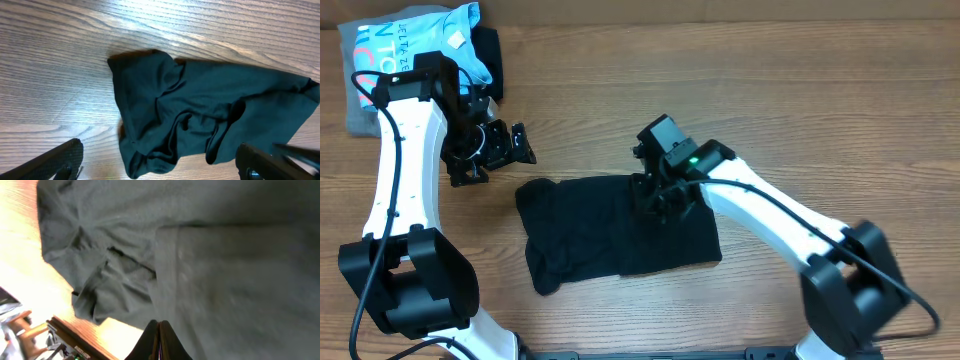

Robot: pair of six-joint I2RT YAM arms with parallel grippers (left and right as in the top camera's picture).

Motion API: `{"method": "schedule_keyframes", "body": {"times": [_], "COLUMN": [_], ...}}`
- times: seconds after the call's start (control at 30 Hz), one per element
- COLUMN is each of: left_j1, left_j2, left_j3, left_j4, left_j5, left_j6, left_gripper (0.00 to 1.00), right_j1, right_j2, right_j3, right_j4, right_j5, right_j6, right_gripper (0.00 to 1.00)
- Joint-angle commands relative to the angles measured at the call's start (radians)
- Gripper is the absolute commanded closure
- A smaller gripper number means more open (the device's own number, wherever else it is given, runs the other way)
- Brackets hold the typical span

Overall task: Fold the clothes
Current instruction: 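Fold the right end leftward over the strip with the right gripper, then release the fold and raise the right gripper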

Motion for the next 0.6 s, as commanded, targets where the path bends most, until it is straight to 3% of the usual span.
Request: {"method": "schedule_keyframes", "body": {"times": [0.0, 0.23, 0.57], "left_j1": [-0.015, -0.015, -0.015], "left_j2": [-0.008, -0.008, -0.008], "left_j3": [-0.005, -0.005, -0.005], "left_j4": [-0.003, -0.011, -0.026], "left_j5": [0.005, 0.005, 0.002], "left_j6": [0.016, 0.016, 0.019], "left_gripper": [0.00, 0.00, 0.00], "right_j1": [0.003, -0.021, -0.187], "right_j2": [0.078, 0.189, 0.254], "right_j3": [0.023, 0.023, 0.032], "right_j4": [0.045, 0.186, 0.216], "right_j5": [-0.118, -0.102, -0.025], "right_j6": [0.001, 0.028, 0.057], "right_gripper": [0.96, 0.96, 0.96]}}
